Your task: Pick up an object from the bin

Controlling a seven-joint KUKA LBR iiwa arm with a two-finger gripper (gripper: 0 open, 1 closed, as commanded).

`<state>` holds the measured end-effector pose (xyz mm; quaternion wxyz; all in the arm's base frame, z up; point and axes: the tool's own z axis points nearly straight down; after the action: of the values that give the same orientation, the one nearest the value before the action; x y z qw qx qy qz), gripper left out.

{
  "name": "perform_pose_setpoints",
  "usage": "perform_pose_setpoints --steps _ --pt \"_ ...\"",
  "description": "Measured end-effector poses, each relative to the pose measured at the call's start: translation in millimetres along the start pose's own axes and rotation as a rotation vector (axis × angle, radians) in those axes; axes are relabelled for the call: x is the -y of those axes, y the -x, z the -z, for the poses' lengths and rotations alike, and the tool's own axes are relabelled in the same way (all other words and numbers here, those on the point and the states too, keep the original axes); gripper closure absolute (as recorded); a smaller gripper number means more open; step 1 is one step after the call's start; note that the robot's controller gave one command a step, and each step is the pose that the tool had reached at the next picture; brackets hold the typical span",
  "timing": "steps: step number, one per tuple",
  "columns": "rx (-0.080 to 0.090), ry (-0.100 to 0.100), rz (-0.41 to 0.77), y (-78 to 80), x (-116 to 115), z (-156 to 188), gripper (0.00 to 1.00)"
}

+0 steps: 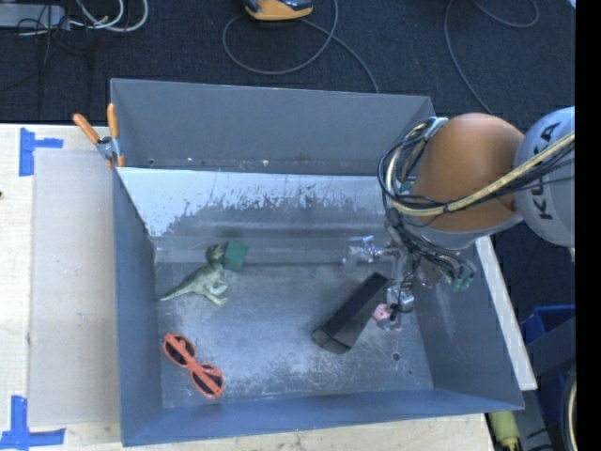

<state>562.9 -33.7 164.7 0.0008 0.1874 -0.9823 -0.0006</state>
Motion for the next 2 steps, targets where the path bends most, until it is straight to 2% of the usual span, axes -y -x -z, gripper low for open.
perform_pose_setpoints --steps 1,2 --pt "0.002 -0.001 0.156 6.6 11.9 -8.8 0.00" --pt "0.004 -0.003 0.399 6.7 14.8 -68.4 0.00"
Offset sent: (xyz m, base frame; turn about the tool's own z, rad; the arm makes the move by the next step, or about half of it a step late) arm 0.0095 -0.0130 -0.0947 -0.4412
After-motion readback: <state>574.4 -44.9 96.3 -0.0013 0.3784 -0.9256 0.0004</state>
